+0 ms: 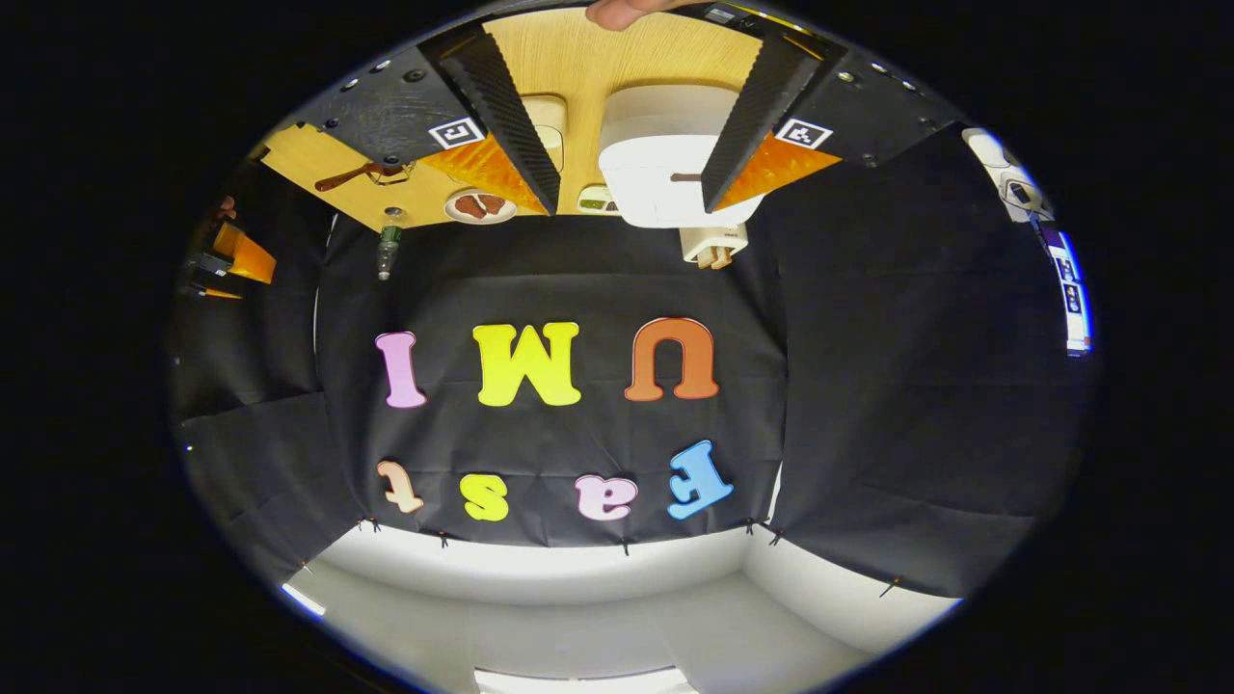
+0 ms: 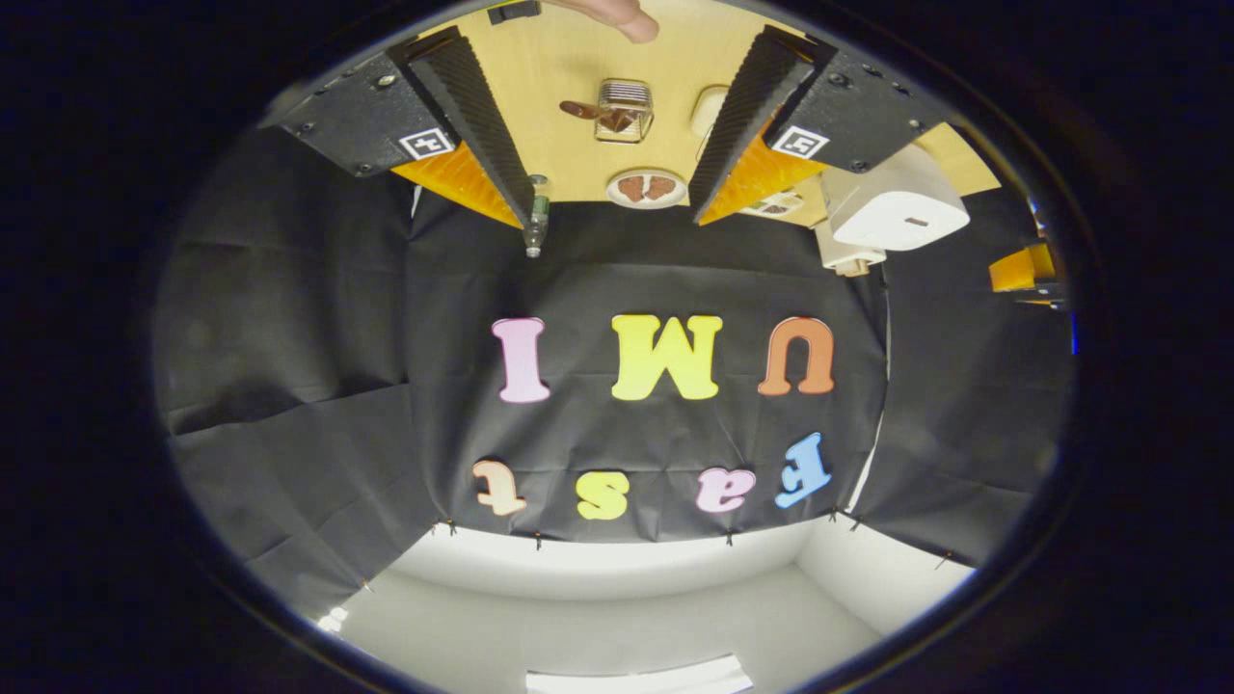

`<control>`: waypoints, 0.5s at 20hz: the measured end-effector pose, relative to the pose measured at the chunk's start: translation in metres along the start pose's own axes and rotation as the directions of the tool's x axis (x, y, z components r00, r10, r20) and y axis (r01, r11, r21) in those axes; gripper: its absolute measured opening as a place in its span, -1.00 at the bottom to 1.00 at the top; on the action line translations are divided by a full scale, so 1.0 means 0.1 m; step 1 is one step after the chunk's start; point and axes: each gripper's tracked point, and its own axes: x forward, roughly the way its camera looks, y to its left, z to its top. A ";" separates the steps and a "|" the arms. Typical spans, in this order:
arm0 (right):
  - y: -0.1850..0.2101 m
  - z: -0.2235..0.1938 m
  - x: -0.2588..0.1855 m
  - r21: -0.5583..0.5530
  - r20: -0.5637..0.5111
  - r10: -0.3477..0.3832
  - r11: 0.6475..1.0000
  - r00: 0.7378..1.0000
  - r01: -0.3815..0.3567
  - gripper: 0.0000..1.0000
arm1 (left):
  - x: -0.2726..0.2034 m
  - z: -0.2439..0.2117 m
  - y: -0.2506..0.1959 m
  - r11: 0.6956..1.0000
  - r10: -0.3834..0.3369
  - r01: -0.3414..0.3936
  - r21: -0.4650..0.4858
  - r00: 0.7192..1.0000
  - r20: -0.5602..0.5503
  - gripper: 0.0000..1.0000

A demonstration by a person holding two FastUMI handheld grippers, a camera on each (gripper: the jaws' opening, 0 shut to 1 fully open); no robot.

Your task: Close the left gripper, press the button to open the rice cooker; take a wooden spoon from the chopstick holder with the right hand, scoop a spoonful of rice and pour it into the rice cooker, then put the wooden spoon back into the chopstick holder.

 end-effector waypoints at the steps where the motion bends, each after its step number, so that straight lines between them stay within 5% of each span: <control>1: 0.01 0.01 -0.02 -0.002 0.001 0.001 1.000 1.000 -0.001 1.00 | -0.01 0.00 -0.02 1.000 -0.008 0.008 -0.003 1.000 0.001 0.89; 10: 0.03 0.07 -0.04 -0.005 0.022 0.002 1.000 1.000 -0.002 1.00 | -0.05 0.02 -0.01 1.000 -0.010 0.010 -0.009 1.000 0.010 0.88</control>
